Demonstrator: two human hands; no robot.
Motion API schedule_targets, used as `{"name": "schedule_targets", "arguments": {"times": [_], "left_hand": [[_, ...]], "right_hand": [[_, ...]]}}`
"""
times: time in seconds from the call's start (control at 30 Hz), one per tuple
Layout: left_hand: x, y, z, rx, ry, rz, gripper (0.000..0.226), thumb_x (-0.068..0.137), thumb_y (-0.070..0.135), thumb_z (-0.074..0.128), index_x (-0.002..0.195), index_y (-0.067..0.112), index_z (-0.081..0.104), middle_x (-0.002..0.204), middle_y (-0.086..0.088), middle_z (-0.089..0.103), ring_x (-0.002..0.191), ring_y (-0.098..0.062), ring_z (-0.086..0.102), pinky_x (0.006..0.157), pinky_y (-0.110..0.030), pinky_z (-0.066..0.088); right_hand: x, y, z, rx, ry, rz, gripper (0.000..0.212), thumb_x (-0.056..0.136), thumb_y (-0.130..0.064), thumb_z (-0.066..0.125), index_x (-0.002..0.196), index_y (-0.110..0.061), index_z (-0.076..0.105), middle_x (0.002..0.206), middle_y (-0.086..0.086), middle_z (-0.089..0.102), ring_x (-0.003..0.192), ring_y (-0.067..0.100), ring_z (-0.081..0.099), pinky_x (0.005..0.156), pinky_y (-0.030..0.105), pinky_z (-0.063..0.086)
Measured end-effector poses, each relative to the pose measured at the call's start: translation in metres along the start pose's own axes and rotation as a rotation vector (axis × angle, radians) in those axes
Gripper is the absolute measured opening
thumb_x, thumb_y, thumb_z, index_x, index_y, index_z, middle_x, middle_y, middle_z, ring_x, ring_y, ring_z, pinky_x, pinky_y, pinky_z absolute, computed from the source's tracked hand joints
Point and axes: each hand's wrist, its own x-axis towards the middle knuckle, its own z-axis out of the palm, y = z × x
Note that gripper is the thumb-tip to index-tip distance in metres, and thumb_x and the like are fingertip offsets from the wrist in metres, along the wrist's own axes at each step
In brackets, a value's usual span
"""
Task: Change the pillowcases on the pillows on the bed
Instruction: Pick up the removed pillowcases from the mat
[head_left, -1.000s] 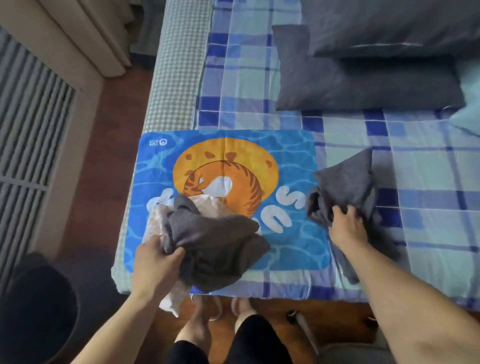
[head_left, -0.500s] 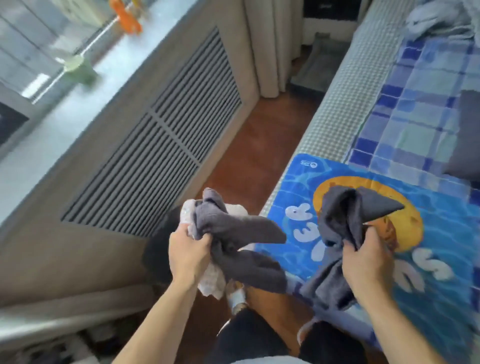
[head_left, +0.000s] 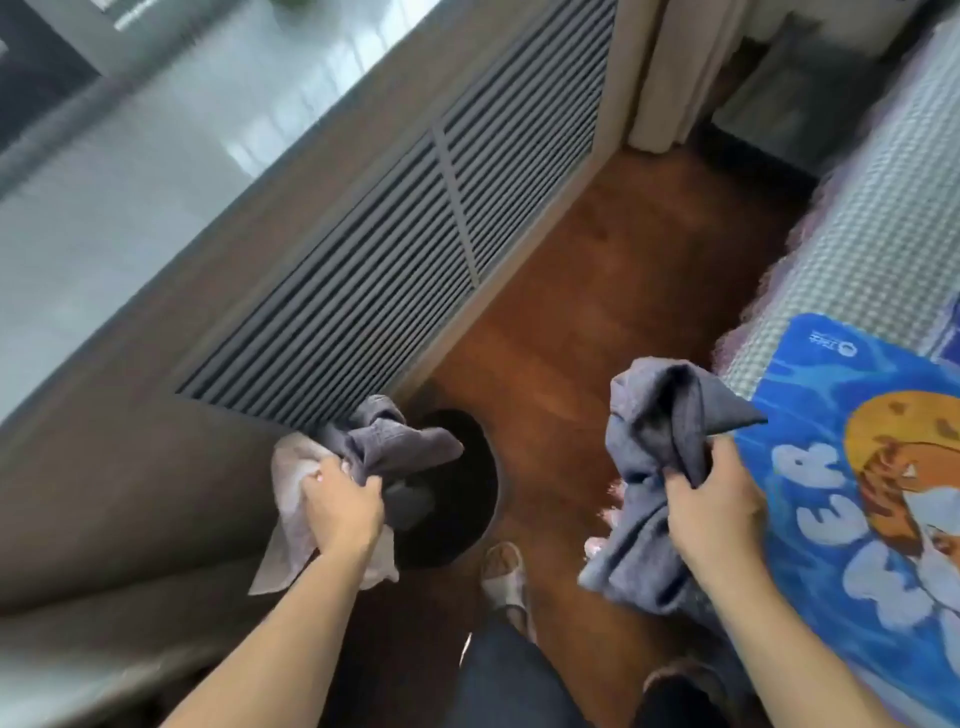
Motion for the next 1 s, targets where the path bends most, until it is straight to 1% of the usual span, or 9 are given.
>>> {"name": "schedule_targets", "arguments": {"times": [0.1,0.23,0.33,0.47,0.53,0.63,0.77,0.9,1.0], "left_hand": [[0.029,-0.020,0.057,-0.009,-0.074,-0.087,0.057,0.089,0.028,0.069,0.135,0.006,0.045,0.131,-0.026,0.046,0.117,-0.047,0.052,0.098,-0.054,0.045],[0.055,-0.029,0.111,-0.051,-0.171,-0.239,0.093,0.081,0.065,0.068,0.145,0.006,0.035,0.140,-0.026,0.041,0.129,-0.048,0.044,0.104,-0.056,0.040],[0.059,-0.039,0.097,-0.184,-0.068,-0.284,0.060,0.092,0.041,0.061,0.140,0.008,0.046,0.134,-0.022,0.050,0.121,-0.044,0.052,0.101,-0.051,0.045],[0.031,-0.042,0.019,-0.331,0.094,-0.169,0.008,0.090,0.016,0.056,0.095,0.011,0.053,0.094,-0.006,0.056,0.088,-0.029,0.053,0.073,-0.038,0.038],[0.012,-0.036,-0.020,-0.411,0.094,-0.104,0.009,0.087,0.012,0.056,0.092,0.015,0.049,0.086,0.002,0.052,0.081,-0.024,0.050,0.067,-0.039,0.035],[0.002,-0.030,-0.042,-0.508,-0.108,-0.061,0.018,0.088,0.016,0.061,0.103,0.025,0.058,0.092,0.005,0.061,0.086,-0.012,0.058,0.076,-0.039,0.046],[0.023,-0.029,-0.009,-0.560,-0.481,-0.167,0.014,0.084,0.017,0.064,0.090,0.020,0.076,0.086,-0.005,0.076,0.086,-0.022,0.072,0.080,-0.045,0.057],[0.071,-0.036,0.061,-0.371,-0.566,-0.143,0.020,0.083,0.018,0.061,0.099,0.023,0.071,0.094,-0.004,0.074,0.095,-0.025,0.069,0.088,-0.045,0.058],[0.096,-0.045,0.098,-0.092,-0.576,-0.116,0.032,0.091,0.029,0.052,0.121,0.023,0.061,0.124,-0.012,0.064,0.114,-0.033,0.060,0.101,-0.044,0.049]], "right_hand": [[0.000,-0.004,0.043,-0.037,-0.014,-0.008,0.020,0.088,-0.011,0.067,0.090,-0.018,0.049,0.097,0.014,0.063,0.087,0.036,0.055,0.071,0.035,0.033],[0.005,0.001,0.083,-0.075,-0.056,-0.019,0.016,0.090,-0.014,0.067,0.090,-0.020,0.052,0.082,0.002,0.058,0.077,0.027,0.045,0.068,0.036,0.033],[0.005,0.004,0.099,-0.092,-0.084,0.010,0.017,0.090,-0.015,0.067,0.088,-0.020,0.050,0.080,-0.001,0.057,0.077,0.028,0.047,0.067,0.036,0.032],[-0.004,0.002,0.113,-0.063,-0.110,0.042,0.018,0.091,-0.015,0.068,0.089,-0.021,0.051,0.081,0.000,0.056,0.079,0.026,0.047,0.071,0.034,0.032],[-0.008,0.004,0.118,-0.049,-0.116,0.052,0.019,0.090,-0.015,0.068,0.090,-0.022,0.051,0.083,0.001,0.057,0.080,0.026,0.047,0.072,0.034,0.033],[-0.014,0.007,0.122,-0.034,-0.130,0.062,0.019,0.091,-0.016,0.068,0.088,-0.023,0.050,0.081,-0.002,0.057,0.079,0.027,0.049,0.071,0.035,0.035],[-0.019,0.010,0.126,-0.035,-0.156,0.048,0.018,0.091,-0.016,0.067,0.090,-0.024,0.051,0.081,-0.003,0.058,0.081,0.028,0.051,0.070,0.037,0.036],[-0.025,0.017,0.126,-0.041,-0.171,0.019,0.018,0.091,-0.016,0.068,0.091,-0.026,0.053,0.083,-0.004,0.061,0.081,0.024,0.055,0.070,0.036,0.038],[-0.030,0.019,0.125,-0.075,-0.175,-0.008,0.019,0.090,-0.016,0.069,0.091,-0.025,0.053,0.080,-0.007,0.059,0.077,0.021,0.053,0.069,0.035,0.035]]}}
